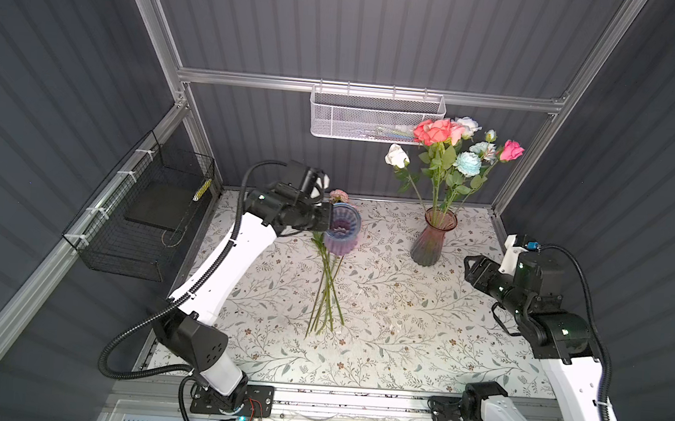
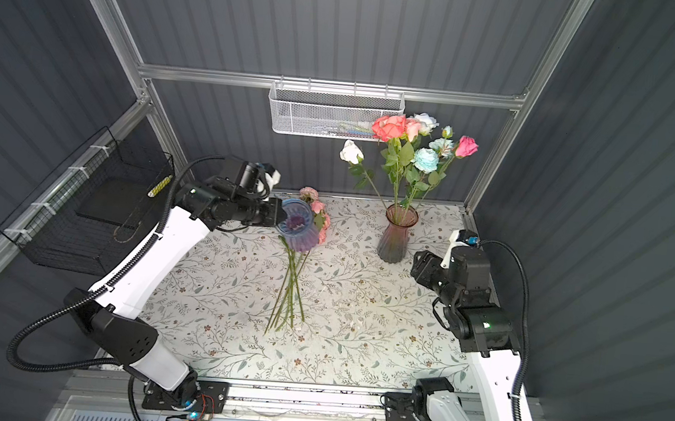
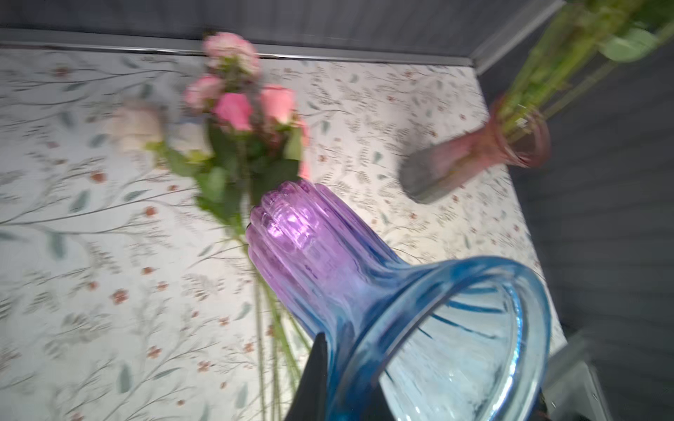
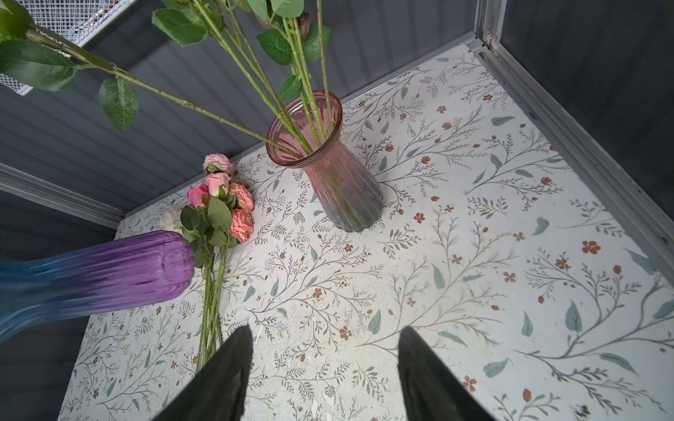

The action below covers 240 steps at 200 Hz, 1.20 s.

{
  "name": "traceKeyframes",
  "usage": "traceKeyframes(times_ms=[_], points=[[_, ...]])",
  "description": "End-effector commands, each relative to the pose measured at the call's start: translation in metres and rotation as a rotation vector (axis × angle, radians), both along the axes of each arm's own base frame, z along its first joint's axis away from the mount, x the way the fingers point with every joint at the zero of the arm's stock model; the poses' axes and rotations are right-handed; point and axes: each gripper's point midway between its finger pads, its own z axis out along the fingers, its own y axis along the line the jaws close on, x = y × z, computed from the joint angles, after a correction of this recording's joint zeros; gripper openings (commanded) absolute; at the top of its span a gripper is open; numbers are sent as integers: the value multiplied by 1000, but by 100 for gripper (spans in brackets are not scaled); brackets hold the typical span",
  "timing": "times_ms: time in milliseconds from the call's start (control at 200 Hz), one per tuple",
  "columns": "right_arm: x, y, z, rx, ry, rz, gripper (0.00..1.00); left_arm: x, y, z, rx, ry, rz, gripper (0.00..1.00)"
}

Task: Arrange the flowers into the vase
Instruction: 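Slide the blue-purple vase toward the table centre beside the bunch with the left gripper, then open the left gripper and lift it toward the rose bunch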

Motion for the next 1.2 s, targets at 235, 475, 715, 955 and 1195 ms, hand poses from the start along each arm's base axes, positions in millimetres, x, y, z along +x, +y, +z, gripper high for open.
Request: traceKeyframes(times_ms=[235,475,715,955,1195], points=[[-7,3,-7,9,16,7,65,-39,-82,-14,-34,119,-234,0],[-6,7,-16,19,29,14,65,-31,-81,-47,92,187,-251,0],[-8,8,-13,36,0,17,66,-24,-82,-82,177,257,-268,0],[-11,7,-11,42,-22,10,66,-7,-69,-99,141,311,-241,24],[-10,8,-9,44,-25,15,67,11,-56,-89,115,271,-219,47]])
